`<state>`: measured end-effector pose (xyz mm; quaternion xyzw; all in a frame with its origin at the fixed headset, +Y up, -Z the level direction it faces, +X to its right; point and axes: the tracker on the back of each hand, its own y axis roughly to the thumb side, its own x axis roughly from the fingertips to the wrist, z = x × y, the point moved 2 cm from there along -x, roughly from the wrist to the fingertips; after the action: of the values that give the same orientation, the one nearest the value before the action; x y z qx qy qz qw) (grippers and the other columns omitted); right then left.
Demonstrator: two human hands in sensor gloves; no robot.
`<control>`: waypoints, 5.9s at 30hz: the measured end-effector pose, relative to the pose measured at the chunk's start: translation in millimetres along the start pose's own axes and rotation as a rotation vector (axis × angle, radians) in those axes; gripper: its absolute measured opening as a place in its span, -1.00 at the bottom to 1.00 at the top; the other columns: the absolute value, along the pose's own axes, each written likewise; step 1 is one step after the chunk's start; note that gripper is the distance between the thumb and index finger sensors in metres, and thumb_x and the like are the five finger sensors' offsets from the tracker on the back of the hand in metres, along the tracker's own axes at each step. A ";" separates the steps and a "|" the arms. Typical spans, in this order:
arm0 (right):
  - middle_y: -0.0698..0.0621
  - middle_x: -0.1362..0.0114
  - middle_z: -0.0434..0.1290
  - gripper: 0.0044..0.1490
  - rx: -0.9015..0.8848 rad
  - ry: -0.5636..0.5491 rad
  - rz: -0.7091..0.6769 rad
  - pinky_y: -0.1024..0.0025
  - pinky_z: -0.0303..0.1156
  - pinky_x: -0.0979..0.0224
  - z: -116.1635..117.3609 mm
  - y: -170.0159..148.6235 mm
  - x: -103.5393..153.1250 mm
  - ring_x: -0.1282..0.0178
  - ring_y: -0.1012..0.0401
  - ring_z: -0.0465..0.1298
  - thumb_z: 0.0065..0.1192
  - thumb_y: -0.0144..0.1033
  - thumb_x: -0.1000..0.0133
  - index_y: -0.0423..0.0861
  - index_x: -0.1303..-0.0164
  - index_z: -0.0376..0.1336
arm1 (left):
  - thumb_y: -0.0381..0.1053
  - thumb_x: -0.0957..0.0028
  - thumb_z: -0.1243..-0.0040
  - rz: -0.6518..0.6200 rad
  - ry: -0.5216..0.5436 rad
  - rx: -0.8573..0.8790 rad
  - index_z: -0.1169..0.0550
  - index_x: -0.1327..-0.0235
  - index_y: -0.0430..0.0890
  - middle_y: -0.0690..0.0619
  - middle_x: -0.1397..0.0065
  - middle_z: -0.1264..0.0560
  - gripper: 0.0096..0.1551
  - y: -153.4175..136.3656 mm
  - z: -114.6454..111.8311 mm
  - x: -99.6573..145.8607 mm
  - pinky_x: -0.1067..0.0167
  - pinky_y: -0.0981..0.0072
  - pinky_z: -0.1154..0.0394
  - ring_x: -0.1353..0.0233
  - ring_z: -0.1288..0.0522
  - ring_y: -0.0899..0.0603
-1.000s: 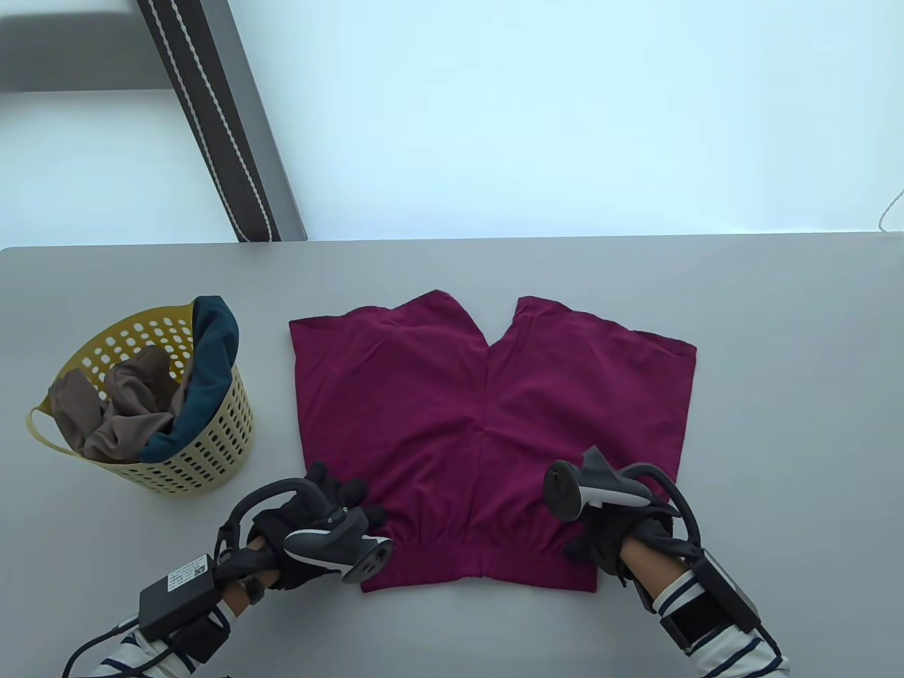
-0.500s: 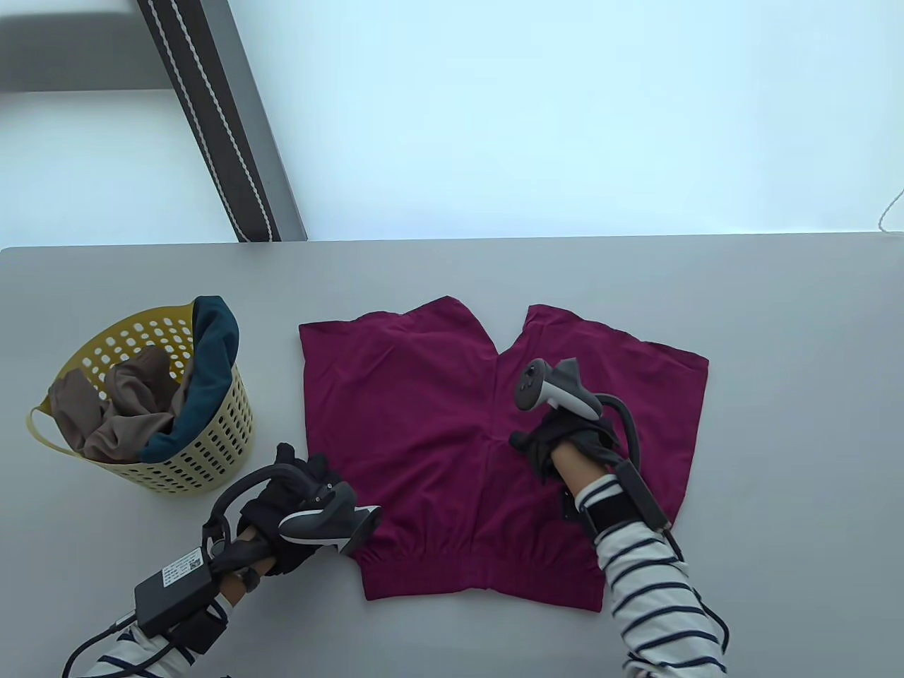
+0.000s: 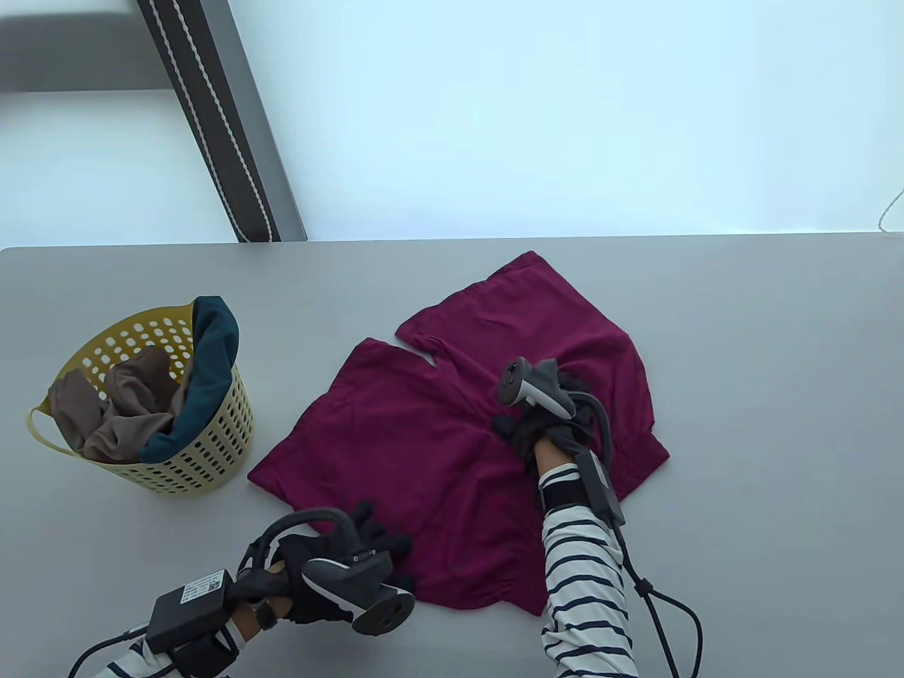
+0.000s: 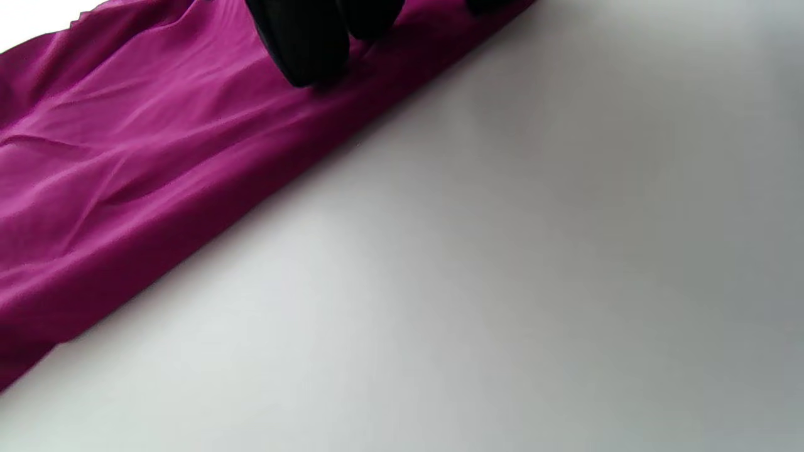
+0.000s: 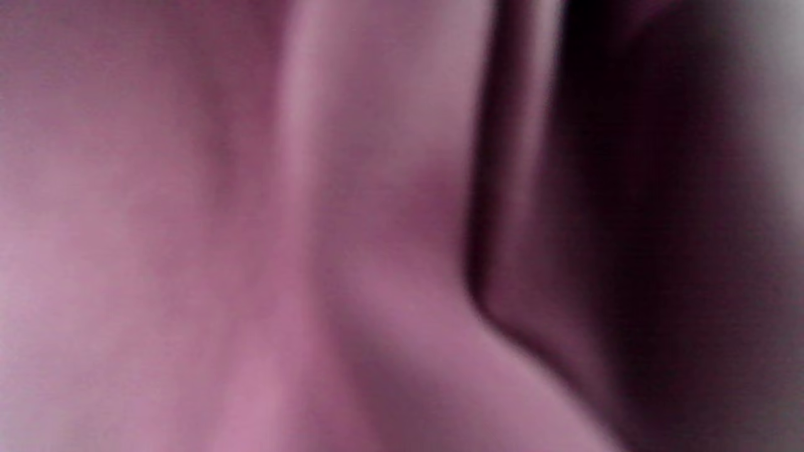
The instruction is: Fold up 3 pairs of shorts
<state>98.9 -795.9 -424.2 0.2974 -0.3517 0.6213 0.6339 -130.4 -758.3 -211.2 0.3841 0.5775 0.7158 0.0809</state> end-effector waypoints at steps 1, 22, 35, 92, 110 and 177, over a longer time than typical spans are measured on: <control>-0.31 -0.44 -0.63 0.08 -0.003 -0.011 -0.035 -0.26 -0.36 -0.45 0.5 -0.6 2.5 -0.45 -0.31 -0.50 -0.38 0.26 0.00 0.01 -0.38 -0.69 | 0.44 0.26 0.52 0.063 0.054 -0.007 0.15 -0.58 0.04 -0.33 -0.75 0.02 0.06 -5.9 0.9 3.4 -0.49 -0.49 -0.07 -0.62 -0.30 -0.36; -0.88 -0.22 0.07 0.26 0.350 0.138 0.068 -0.38 0.31 -0.11 4.0 13.3 24.8 -0.12 -0.63 0.32 -0.34 0.19 -0.02 -0.66 -0.38 -0.38 | 0.50 0.27 0.46 0.269 -0.261 0.264 -0.43 -0.18 0.23 0.09 -0.55 -0.42 -0.16 -92.7 -43.4 21.7 -0.52 -0.44 -0.16 -0.42 -0.59 -0.11; -0.44 -0.40 -0.66 0.16 -0.019 -0.255 -0.250 -0.36 -0.43 -0.32 -10.0 -21.3 41.5 -0.36 -0.43 -0.54 -0.51 0.25 0.04 -0.20 -0.32 -0.78 | 0.51 0.30 0.39 0.211 -0.249 0.302 -0.43 -0.14 0.27 0.13 -0.52 -0.44 -0.21 -85.9 -41.8 21.5 -0.51 -0.39 -0.20 -0.41 -0.59 -0.06; 0.15 -0.17 0.52 -0.52 0.305 -0.598 -0.322 0.38 0.65 -0.14 28.8 -70.6 137.1 -0.13 0.22 0.65 0.41 -0.27 0.16 0.20 0.02 0.39 | 0.28 0.17 -0.13 0.561 -0.096 0.209 -0.54 0.06 0.11 0.24 0.11 -0.69 -0.53 -112.3 -69.4 27.4 -0.32 0.10 -0.60 0.30 -0.67 0.26; 0.00 -0.13 0.59 -0.50 -0.032 -0.414 -0.119 0.15 0.56 -0.15 -67.2 -135.4 131.8 -0.03 0.11 0.69 0.38 -0.34 0.11 0.05 -0.08 0.40 | 0.27 0.04 -0.07 0.719 0.159 0.162 -0.54 -0.04 0.09 0.23 0.07 -0.68 -0.53 -148.2 73.3 82.5 -0.32 0.06 -0.57 0.27 -0.64 0.26; -0.60 -0.28 -0.64 0.29 0.288 0.086 -0.738 -0.41 -0.20 -0.23 79.5 141.6 171.7 -0.21 -0.58 -0.42 -0.16 0.13 -0.13 -0.39 -0.28 -0.76 | 0.25 0.02 0.10 0.526 0.088 0.081 -0.40 -0.31 0.00 0.11 -0.20 -0.60 -0.34 -46.1 -18.6 70.4 -0.36 0.00 -0.54 0.08 -0.68 0.20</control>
<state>-51.6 -754.0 -246.9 0.4633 -0.1039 0.4066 0.7805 -206.2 -718.4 -220.8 0.4926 0.4890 0.7044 -0.1486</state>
